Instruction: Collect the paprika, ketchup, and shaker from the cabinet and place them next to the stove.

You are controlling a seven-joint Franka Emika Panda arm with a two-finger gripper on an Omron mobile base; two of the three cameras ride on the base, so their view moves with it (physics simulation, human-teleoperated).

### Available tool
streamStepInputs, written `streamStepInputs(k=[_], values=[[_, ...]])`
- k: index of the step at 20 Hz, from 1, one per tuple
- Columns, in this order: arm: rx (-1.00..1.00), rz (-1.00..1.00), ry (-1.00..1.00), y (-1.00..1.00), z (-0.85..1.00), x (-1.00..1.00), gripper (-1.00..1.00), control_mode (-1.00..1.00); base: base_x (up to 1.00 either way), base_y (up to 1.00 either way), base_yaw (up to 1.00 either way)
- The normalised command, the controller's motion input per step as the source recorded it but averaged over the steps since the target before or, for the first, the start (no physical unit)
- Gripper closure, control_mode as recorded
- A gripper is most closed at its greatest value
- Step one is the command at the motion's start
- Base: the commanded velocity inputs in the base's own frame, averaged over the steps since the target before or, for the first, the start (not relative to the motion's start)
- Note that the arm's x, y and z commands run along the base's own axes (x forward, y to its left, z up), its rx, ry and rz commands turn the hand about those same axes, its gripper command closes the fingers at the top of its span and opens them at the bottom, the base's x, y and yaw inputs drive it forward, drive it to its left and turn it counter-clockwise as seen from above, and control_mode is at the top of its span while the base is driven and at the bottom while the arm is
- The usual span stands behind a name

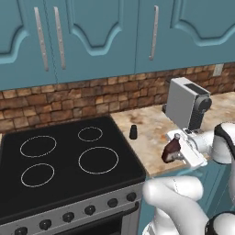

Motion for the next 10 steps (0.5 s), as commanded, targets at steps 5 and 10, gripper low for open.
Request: streamStepInputs(k=[5, 10], values=[[-0.05, -0.01, 0.00, -0.02, -0.43, 0.40, 1.00, -1.00, 0.00, 0.00, 0.00], [0.00, 0.00, 0.00, -0.12, -0.29, 0.47, 1.00, -1.00, 0.00, 0.00, 0.00]])
